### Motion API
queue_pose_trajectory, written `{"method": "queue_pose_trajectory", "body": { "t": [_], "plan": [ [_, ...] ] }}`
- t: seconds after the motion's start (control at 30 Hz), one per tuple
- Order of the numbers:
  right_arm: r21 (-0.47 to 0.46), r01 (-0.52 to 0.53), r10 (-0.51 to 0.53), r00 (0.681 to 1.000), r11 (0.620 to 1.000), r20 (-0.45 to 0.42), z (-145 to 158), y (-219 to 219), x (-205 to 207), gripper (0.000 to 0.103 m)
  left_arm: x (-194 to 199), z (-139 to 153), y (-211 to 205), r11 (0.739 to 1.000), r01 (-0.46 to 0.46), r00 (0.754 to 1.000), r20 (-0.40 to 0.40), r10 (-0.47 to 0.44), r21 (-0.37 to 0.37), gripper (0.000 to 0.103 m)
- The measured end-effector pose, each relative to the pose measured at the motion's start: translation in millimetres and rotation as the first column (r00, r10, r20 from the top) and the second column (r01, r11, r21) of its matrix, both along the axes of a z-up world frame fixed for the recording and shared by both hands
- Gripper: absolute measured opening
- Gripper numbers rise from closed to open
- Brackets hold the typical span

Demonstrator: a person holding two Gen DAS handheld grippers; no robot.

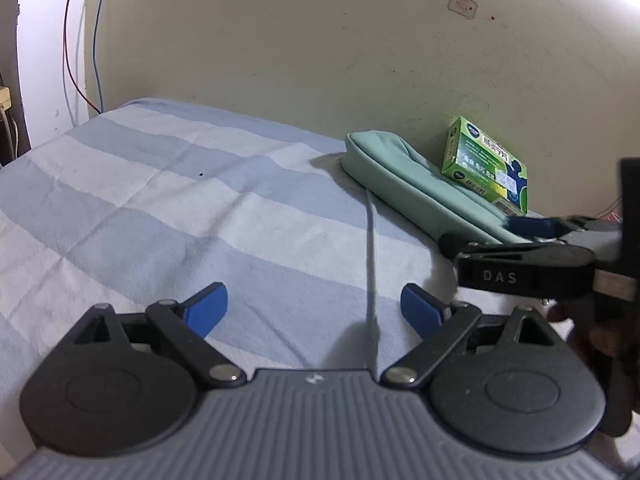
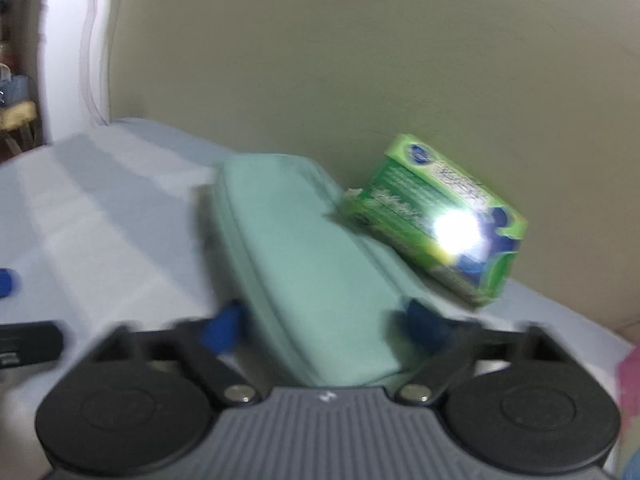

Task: Organize objects
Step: 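Grasp the mint-green zippered pouch with the right gripper, then lift the pouch with the right gripper and carry it over the pink tin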

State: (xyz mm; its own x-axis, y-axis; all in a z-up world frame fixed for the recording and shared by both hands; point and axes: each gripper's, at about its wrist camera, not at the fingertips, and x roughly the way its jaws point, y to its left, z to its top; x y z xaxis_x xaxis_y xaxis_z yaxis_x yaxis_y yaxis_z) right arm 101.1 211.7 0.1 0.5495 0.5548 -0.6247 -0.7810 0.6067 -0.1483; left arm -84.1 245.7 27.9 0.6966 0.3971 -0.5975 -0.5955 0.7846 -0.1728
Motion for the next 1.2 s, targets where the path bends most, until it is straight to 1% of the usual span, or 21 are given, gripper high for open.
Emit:
{"method": "queue_pose_trajectory", "body": {
  "t": [0.07, 0.1, 0.17, 0.27, 0.33, 0.43, 0.5, 0.57, 0.63, 0.67, 0.7, 0.73, 0.77, 0.8, 0.87, 0.93, 0.97, 1.03, 1.1, 1.17, 1.2],
  "plan": [
    [-0.052, -0.044, 0.047, 0.998, 0.998, 0.052, 1, -2, -20, 0.04, -3, 0, 3, 1.0, -0.018, 1.0, 0.011, 0.019, -0.009, 0.095],
    [-0.083, -0.053, 0.06, 0.995, 0.995, 0.086, 1, -5, -31, 0.036, -4, -1, 6, 0.999, -0.028, 0.999, 0.018, 0.029, -0.017, 0.095],
    [-0.127, -0.072, 0.089, 0.987, 0.989, 0.133, -1, -17, -50, 0.033, -7, -1, 13, 0.998, -0.046, 0.998, 0.036, 0.047, -0.031, 0.095],
    [-0.131, -0.081, 0.098, 0.986, 0.988, 0.135, 2, -51, -76, 0.033, -13, 0, 20, 0.996, -0.057, 0.996, 0.071, 0.062, -0.063, 0.095],
    [-0.131, -0.087, 0.104, 0.986, 0.988, 0.129, 3, -88, -100, 0.033, -17, 0, 24, 0.995, -0.044, 0.993, 0.104, 0.054, -0.091, 0.095],
    [-0.132, -0.086, 0.103, 0.986, 0.987, 0.128, 4, -157, -140, 0.034, -17, -1, 23, 0.993, 0.013, 0.99, 0.138, 0.003, -0.116, 0.095],
    [-0.129, -0.062, 0.079, 0.988, 0.99, 0.13, 5, -197, -164, 0.035, -16, 0, 15, 0.995, 0.048, 0.99, 0.138, -0.035, -0.089, 0.095],
    [-0.126, -0.024, 0.04, 0.991, 0.992, 0.124, 6, -242, -188, 0.037, -14, 2, 3, 0.996, 0.083, 0.988, 0.136, -0.078, -0.031, 0.095],
    [-0.13, 0.009, 0.008, 0.991, 0.992, 0.133, 5, -280, -209, 0.043, -12, 4, -12, 0.99, 0.135, 0.983, 0.121, -0.138, 0.034, 0.095],
    [-0.12, 0.031, -0.013, 0.99, 0.992, 0.143, 5, -298, -220, 0.049, -10, 4, -18, 0.986, 0.155, 0.981, 0.106, -0.161, 0.068, 0.095],
    [-0.09, 0.047, -0.033, 0.988, 0.995, 0.148, 8, -314, -230, 0.056, -7, 5, -26, 0.979, 0.172, 0.979, 0.087, -0.182, 0.107, 0.095],
    [-0.028, 0.055, -0.05, 0.988, 0.998, 0.149, 13, -332, -241, 0.059, -5, 5, -34, 0.971, 0.191, 0.977, 0.067, -0.202, 0.146, 0.095],
    [0.026, 0.067, -0.07, 0.99, 0.997, 0.122, 17, -343, -242, 0.068, -4, 4, -41, 0.963, 0.207, 0.975, 0.049, -0.218, 0.172, 0.095],
    [0.086, 0.081, -0.088, 0.993, 0.993, 0.079, 21, -356, -245, 0.072, -3, 5, -47, 0.958, 0.224, 0.972, 0.036, -0.234, 0.176, 0.095],
    [0.218, 0.124, -0.127, 0.992, 0.968, 0.0, 25, -383, -247, 0.072, -6, 8, -59, 0.949, 0.293, 0.953, 0.05, -0.3, 0.113, 0.093],
    [0.309, 0.188, -0.166, 0.981, 0.932, -0.096, 25, -402, -238, 0.072, -10, 13, -78, 0.926, 0.372, 0.922, 0.091, -0.376, 0.064, 0.092],
    [0.346, 0.231, -0.184, 0.969, 0.91, -0.162, 23, -409, -230, 0.072, -11, 16, -88, 0.914, 0.403, 0.908, 0.104, -0.406, 0.053, 0.092],
    [0.389, 0.31, -0.209, 0.937, 0.867, -0.28, 17, -421, -216, 0.071, -10, 20, -110, 0.882, 0.471, 0.874, 0.118, -0.471, 0.027, 0.092],
    [0.424, 0.357, -0.209, 0.91, 0.832, -0.357, 12, -428, -205, 0.071, -5, 22, -128, 0.857, 0.515, 0.851, 0.108, -0.513, 0.012, 0.092],
    [0.441, 0.37, -0.194, 0.898, 0.818, -0.395, 7, -430, -198, 0.071, 0, 22, -143, 0.847, 0.531, 0.843, 0.09, -0.531, 0.019, 0.092],
    [0.436, 0.367, -0.195, 0.899, 0.822, -0.391, 7, -426, -196, 0.071, 3, 20, -148, 0.847, 0.531, 0.844, 0.078, -0.531, 0.02, 0.093]
  ]
}}
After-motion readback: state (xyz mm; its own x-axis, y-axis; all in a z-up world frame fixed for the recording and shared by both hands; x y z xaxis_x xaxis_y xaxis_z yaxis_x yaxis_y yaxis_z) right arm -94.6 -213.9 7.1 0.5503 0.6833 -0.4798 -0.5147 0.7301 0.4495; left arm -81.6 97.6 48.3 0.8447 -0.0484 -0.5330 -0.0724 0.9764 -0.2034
